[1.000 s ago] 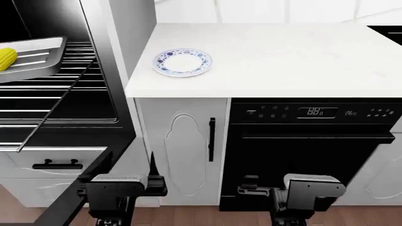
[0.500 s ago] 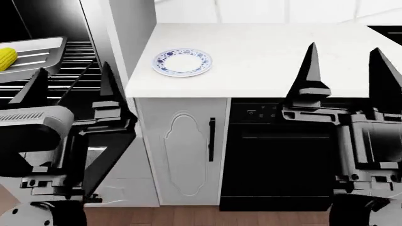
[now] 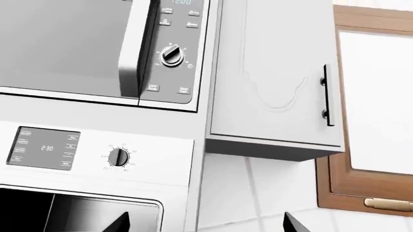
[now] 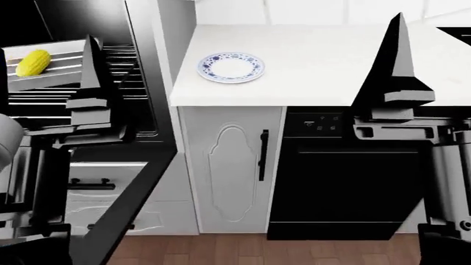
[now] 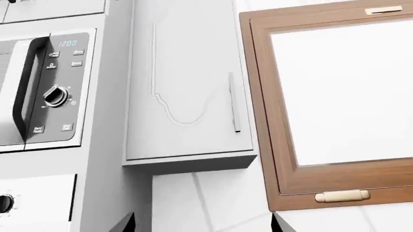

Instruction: Pick the corn from the top rack in the oven and place it on the plate on the counter.

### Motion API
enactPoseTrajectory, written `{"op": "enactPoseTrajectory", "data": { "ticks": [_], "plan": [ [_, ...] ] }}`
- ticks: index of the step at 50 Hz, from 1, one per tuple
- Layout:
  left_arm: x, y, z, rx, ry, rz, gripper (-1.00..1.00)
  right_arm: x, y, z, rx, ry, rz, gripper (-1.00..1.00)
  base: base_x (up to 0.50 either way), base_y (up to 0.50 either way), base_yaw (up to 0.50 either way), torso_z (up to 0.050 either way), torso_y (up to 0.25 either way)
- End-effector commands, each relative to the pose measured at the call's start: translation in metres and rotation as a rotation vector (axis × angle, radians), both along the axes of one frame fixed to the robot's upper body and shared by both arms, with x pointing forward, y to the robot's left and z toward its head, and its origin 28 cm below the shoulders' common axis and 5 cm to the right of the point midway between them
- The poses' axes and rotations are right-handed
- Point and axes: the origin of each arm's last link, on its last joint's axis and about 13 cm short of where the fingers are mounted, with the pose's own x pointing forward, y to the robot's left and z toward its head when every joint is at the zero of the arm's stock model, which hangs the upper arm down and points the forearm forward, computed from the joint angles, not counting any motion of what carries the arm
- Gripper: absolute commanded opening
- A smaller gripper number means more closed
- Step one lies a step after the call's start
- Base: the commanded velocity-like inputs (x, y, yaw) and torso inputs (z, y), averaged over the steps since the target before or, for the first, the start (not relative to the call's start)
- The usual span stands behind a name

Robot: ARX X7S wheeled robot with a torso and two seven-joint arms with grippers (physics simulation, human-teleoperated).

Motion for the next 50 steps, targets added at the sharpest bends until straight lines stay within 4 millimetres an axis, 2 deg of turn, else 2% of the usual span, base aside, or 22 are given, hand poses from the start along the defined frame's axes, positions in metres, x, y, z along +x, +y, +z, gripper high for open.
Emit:
{"op": "enactPoseTrajectory", "data": {
  "ticks": [1,15,50],
  "plan": [
    [-0.0023,0.0017,0.0013,0.0,-0.004,0.015,1.0,-0.0019,-0.0016,-0.0007,0.002,0.024,0.013,1.0,-0.29,0.46,0.0,0.0,0.0],
    [-0.0013,0.0015,-0.0004,0.004,-0.002,0.028,1.0,-0.0025,0.0034,-0.0055,-0.011,0.056,0.059,1.0,-0.24,0.47,0.0,0.0,0.0],
    [-0.0036,-0.0026,-0.0025,0.002,0.008,0.007,1.0,-0.0046,0.0035,-0.0082,-0.026,0.06,0.079,1.0,0.0,0.5,0.0,0.0,0.0]
  ]
}}
